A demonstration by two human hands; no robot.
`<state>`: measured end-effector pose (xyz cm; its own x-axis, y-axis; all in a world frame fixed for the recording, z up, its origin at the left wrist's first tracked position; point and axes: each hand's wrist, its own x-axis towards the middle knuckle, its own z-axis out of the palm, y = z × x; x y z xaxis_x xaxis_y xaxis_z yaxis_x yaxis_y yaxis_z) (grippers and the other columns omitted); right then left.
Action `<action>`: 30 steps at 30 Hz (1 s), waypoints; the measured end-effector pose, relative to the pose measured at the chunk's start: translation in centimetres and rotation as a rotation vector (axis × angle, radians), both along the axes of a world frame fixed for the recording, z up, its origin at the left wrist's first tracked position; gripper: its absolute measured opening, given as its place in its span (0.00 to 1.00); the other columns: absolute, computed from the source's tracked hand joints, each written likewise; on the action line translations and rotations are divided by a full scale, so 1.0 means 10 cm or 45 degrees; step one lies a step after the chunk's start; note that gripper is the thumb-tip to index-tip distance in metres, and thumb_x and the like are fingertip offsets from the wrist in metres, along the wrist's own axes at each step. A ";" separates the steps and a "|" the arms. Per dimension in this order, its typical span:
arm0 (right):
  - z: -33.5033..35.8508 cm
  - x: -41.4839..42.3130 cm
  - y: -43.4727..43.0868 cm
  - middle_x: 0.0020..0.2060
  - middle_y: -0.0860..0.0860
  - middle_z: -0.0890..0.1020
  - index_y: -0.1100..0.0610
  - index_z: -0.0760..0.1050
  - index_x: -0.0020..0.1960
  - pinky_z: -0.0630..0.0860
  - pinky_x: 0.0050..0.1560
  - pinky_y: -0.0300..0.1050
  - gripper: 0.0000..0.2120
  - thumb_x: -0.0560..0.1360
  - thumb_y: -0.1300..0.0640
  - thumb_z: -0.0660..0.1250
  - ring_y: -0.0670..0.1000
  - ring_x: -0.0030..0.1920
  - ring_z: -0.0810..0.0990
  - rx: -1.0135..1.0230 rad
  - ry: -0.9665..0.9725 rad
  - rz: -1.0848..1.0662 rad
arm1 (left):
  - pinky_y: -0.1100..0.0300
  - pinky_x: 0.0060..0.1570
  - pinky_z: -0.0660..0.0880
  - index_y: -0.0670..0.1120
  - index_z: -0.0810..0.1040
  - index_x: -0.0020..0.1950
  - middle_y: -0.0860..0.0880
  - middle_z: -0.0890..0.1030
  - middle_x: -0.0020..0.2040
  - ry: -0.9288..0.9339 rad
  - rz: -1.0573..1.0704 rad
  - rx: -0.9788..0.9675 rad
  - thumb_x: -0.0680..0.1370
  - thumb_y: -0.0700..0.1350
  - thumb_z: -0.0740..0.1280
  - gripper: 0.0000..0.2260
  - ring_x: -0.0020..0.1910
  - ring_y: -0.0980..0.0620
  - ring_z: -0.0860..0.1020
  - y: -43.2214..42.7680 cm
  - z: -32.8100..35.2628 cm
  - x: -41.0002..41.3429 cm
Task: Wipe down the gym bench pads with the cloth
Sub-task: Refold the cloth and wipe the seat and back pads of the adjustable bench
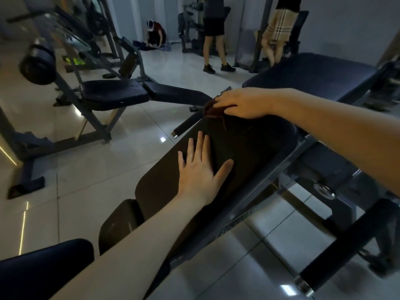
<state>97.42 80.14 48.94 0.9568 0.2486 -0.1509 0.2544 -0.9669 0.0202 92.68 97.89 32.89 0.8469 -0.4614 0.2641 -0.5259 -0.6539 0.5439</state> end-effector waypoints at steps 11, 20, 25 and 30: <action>-0.04 -0.92 -0.29 0.74 0.33 0.51 0.35 0.51 0.71 0.46 0.78 0.47 0.26 0.82 0.57 0.56 0.38 0.76 0.46 -0.131 0.175 0.174 | 0.45 0.77 0.37 0.49 0.40 0.81 0.49 0.38 0.81 -0.004 0.007 0.080 0.72 0.74 0.37 0.44 0.79 0.51 0.36 0.01 0.01 0.00; -0.12 0.17 0.13 0.77 0.49 0.60 0.50 0.64 0.75 0.57 0.76 0.53 0.21 0.82 0.58 0.56 0.52 0.76 0.59 -0.080 -0.124 0.011 | 0.45 0.76 0.35 0.49 0.42 0.81 0.49 0.39 0.81 -0.002 0.006 0.048 0.72 0.75 0.38 0.45 0.79 0.51 0.37 0.01 0.03 -0.01; -0.12 -0.14 0.20 0.74 0.54 0.65 0.54 0.67 0.72 0.67 0.70 0.50 0.18 0.83 0.57 0.54 0.54 0.70 0.69 -0.074 -0.156 -0.103 | 0.46 0.76 0.35 0.50 0.40 0.81 0.50 0.37 0.80 0.022 0.032 0.115 0.76 0.71 0.43 0.40 0.78 0.52 0.35 0.01 0.06 -0.03; -0.18 -0.72 0.34 0.79 0.56 0.45 0.54 0.47 0.79 0.56 0.75 0.55 0.30 0.83 0.47 0.54 0.58 0.78 0.50 -0.296 0.148 -0.250 | 0.45 0.77 0.38 0.48 0.40 0.81 0.49 0.38 0.81 -0.001 0.019 0.076 0.79 0.68 0.47 0.37 0.79 0.51 0.36 0.01 0.06 -0.05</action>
